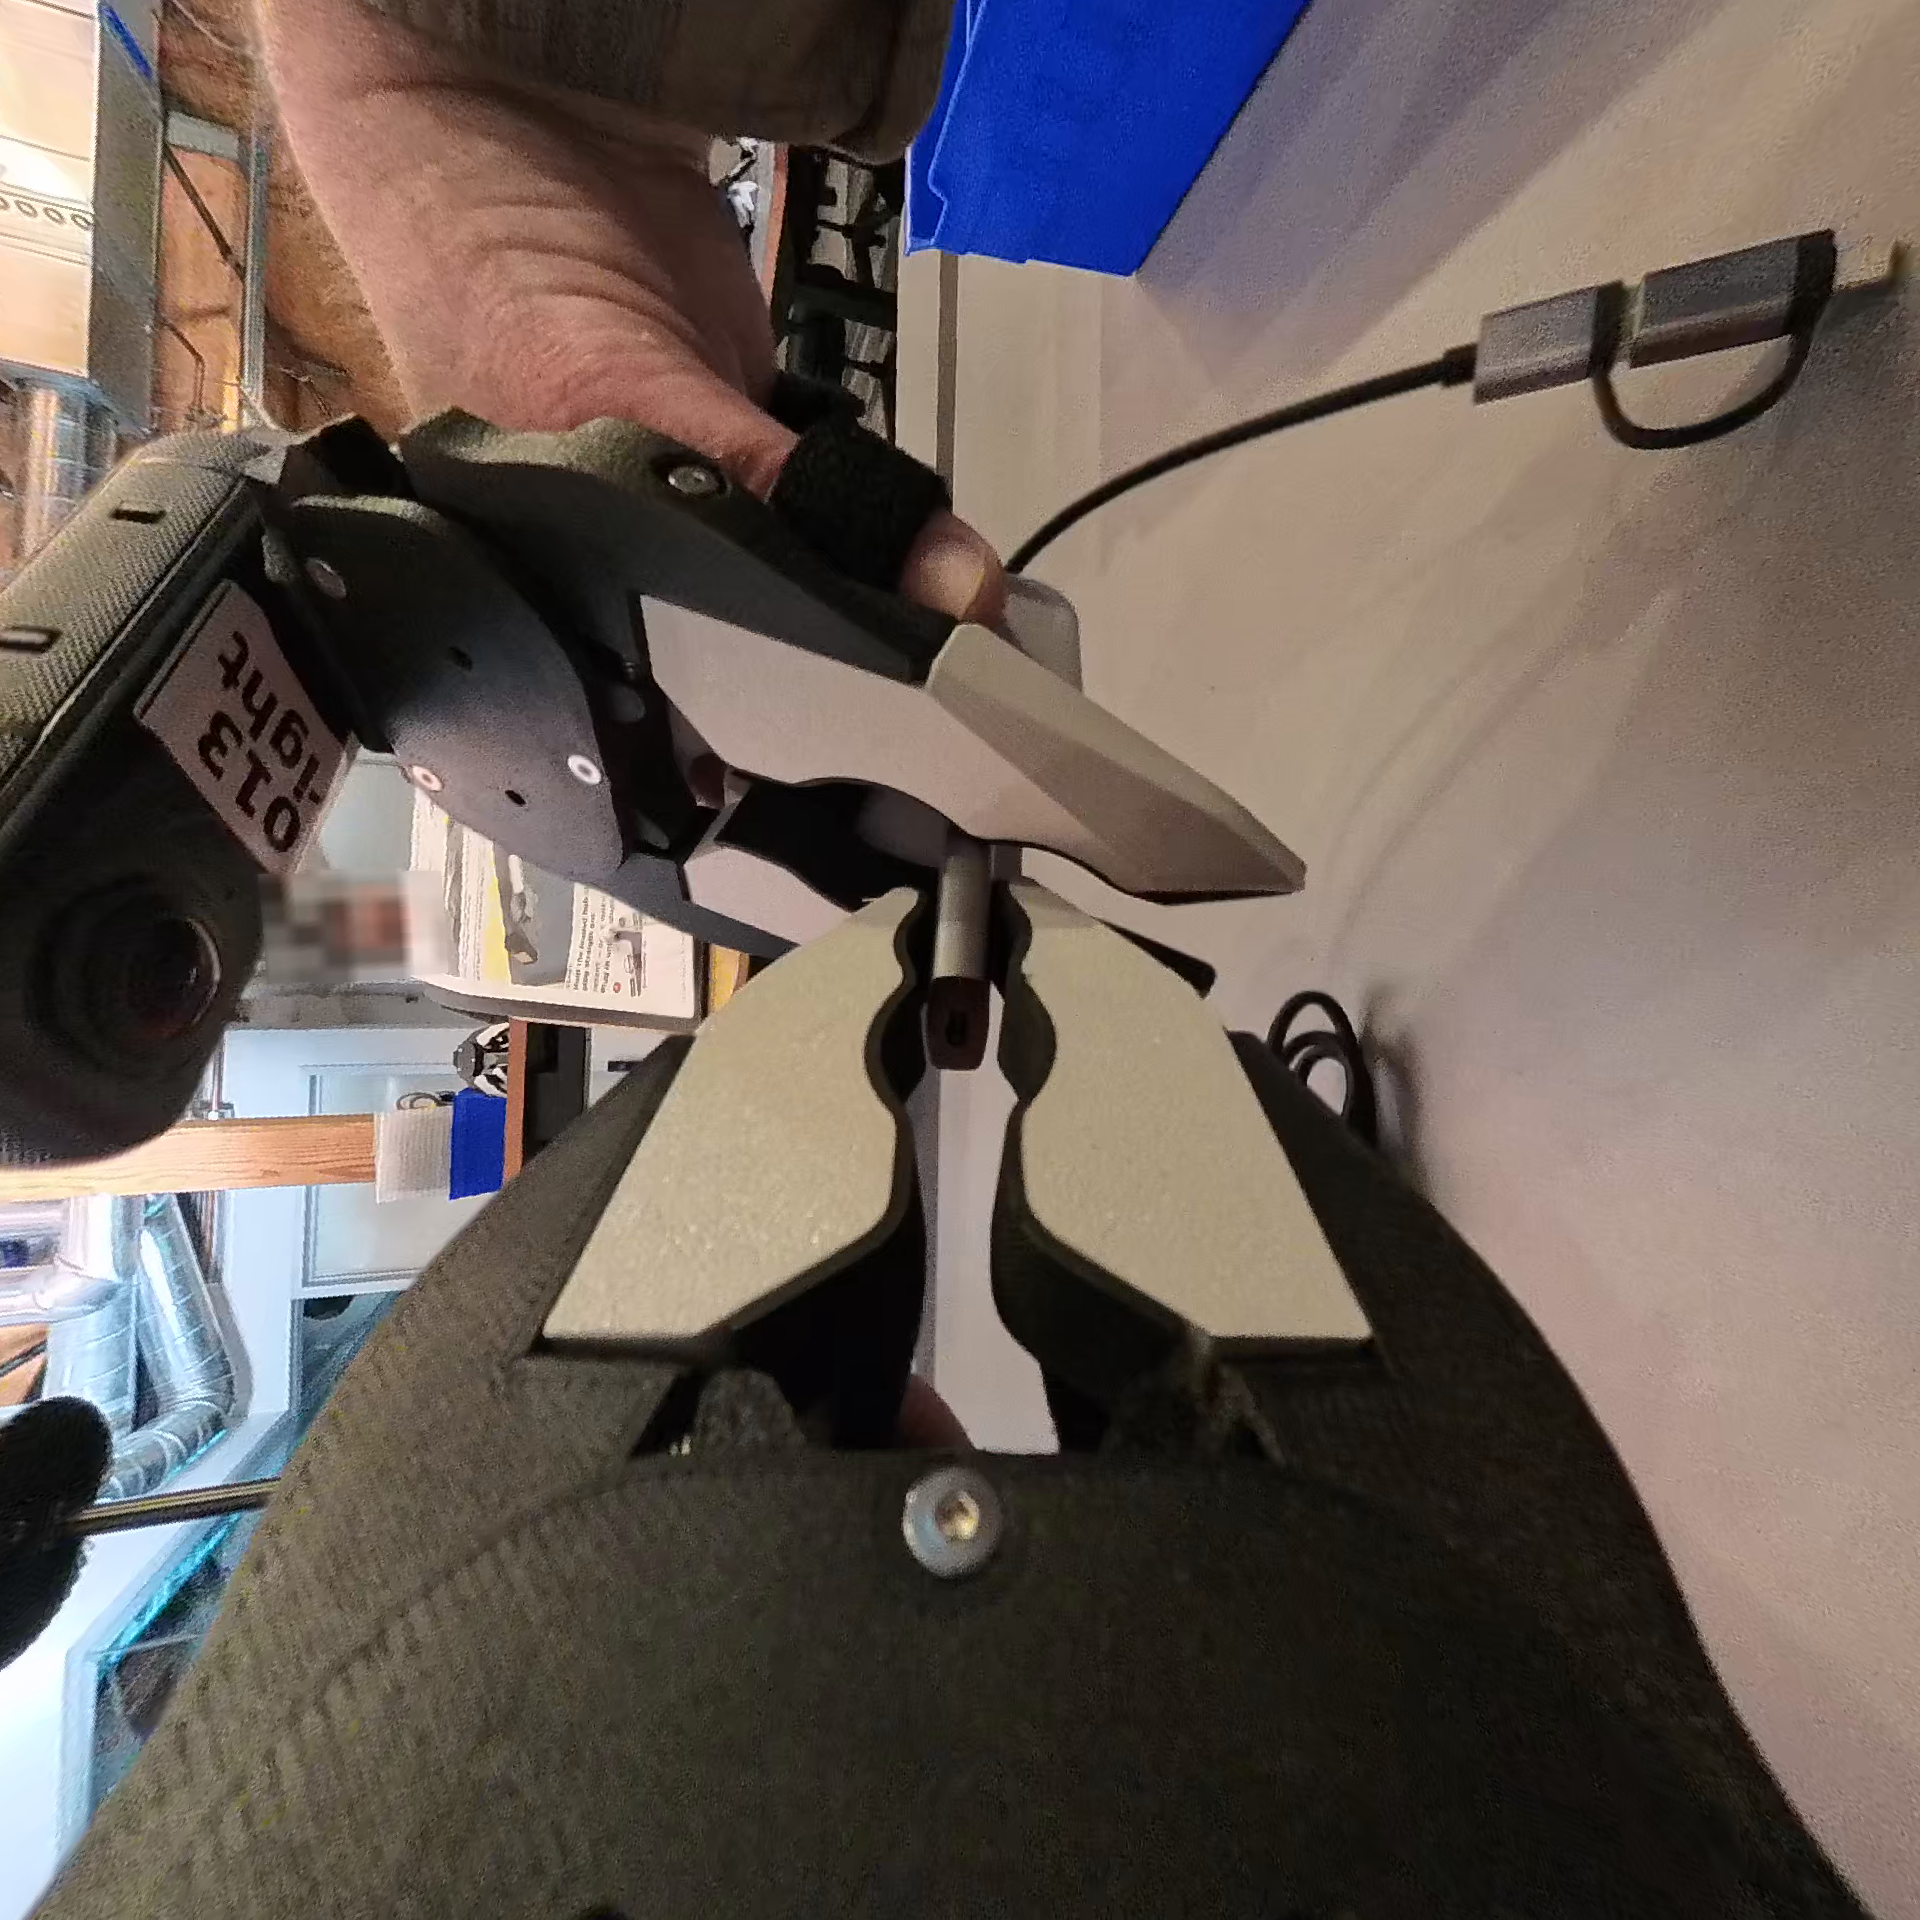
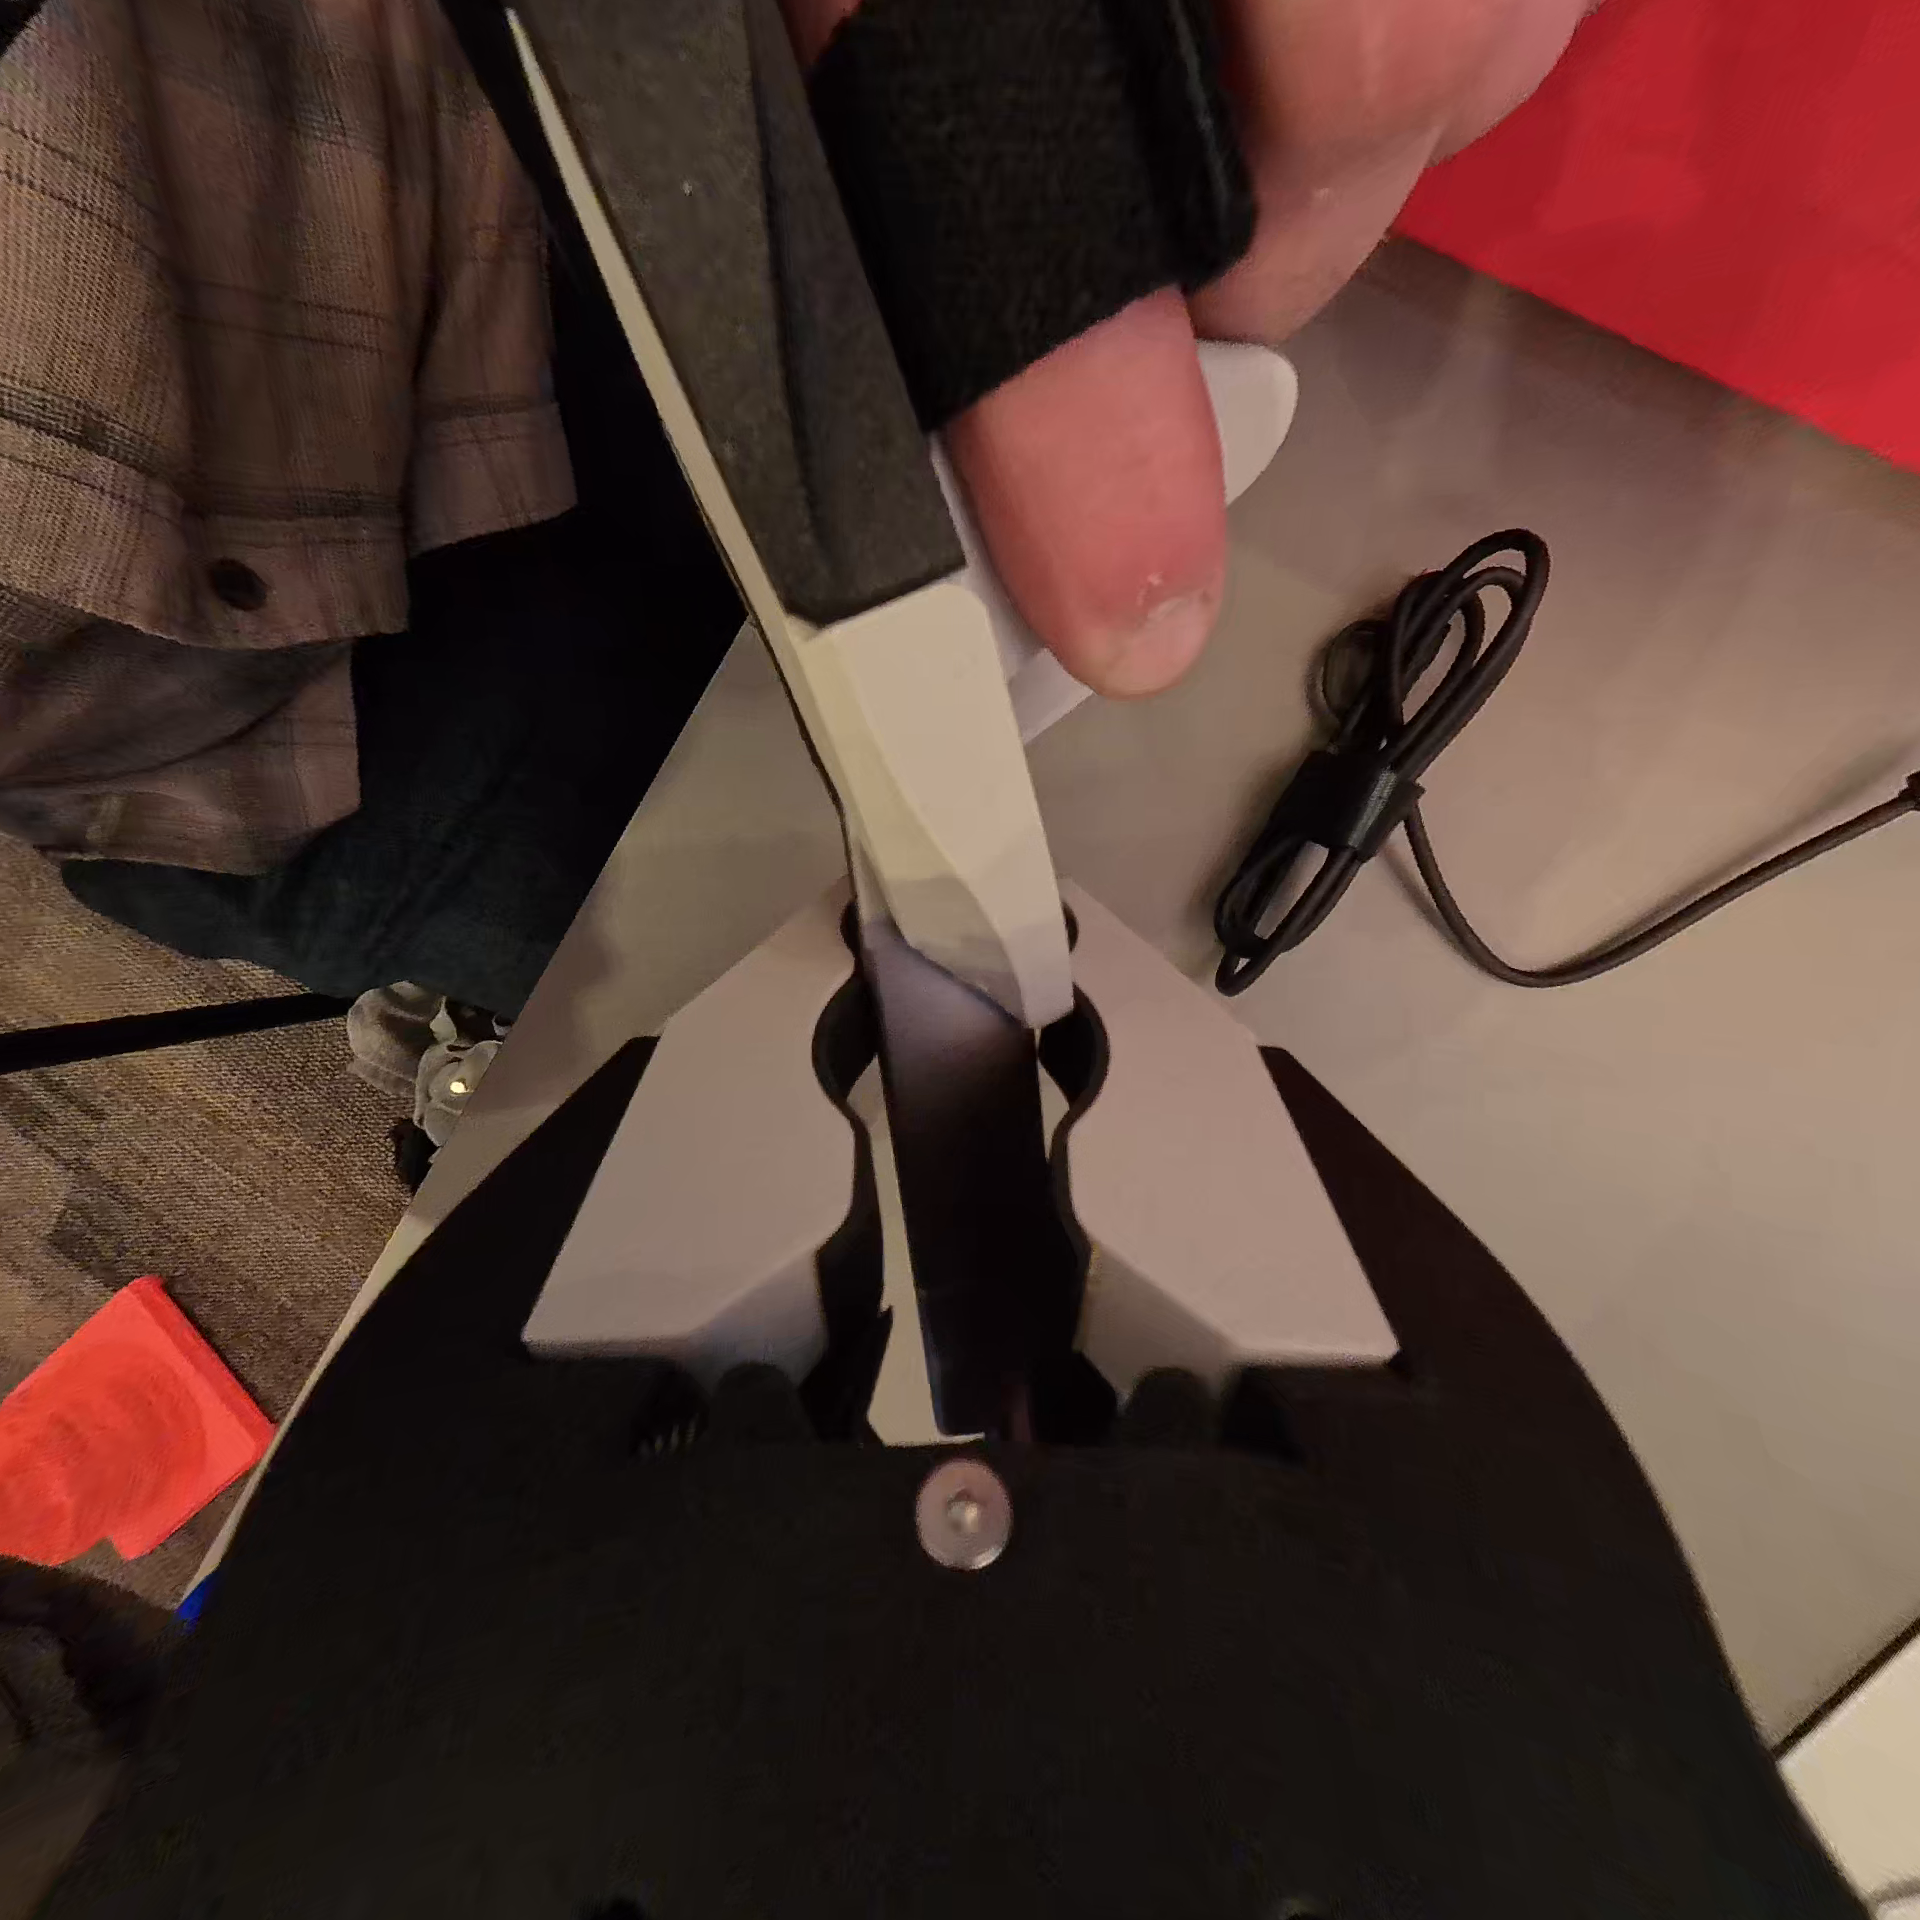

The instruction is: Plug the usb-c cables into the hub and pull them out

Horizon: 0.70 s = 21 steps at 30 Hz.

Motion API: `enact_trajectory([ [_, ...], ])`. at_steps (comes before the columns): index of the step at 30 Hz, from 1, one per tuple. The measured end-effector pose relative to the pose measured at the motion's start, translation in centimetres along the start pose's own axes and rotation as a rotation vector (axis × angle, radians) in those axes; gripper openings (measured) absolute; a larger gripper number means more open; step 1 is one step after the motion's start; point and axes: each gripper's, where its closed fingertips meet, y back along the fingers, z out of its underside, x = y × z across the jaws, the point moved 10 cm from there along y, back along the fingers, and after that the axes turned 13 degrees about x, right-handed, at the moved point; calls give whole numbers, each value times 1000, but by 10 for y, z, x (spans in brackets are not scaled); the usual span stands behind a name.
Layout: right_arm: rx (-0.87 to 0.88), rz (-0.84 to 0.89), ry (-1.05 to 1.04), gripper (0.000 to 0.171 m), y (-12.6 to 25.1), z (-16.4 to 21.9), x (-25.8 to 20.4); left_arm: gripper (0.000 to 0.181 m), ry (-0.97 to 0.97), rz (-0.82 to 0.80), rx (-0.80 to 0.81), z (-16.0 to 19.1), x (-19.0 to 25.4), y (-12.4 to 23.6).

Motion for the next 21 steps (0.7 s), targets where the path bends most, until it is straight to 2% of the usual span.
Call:
enact_trajectory([
  [4, 42, 34, 1, 21, 4, 1, 1, 10, 32, -24, 4, 0, -1, -1],
  [6, 42, 56, -15, 20, 6, 4, 1, 19, 66, -28, -3, 0, -3, -1],
  [7, 35, 74, -19, 20, 8, 7, 2, 32, 77, -30, -15, 2, -5, -1],
  [9, 51, 103, -37, 21, 11, 14, 3, 41, 101, -16, -31, 5, -5, 0],
  [14, 14, 258, -120, 21, 20, 45, 13, 41, 216, 12, -135, 13, -3, 0],
  [18, -27, 378, -211, 21, 19, 73, 20, 44, 416, 68, -256, 20, 10, -6],
  [21, -71, 426, -255, 21, 13, 93, 21, 48, 490, 132, -314, 23, 21, -14],
])
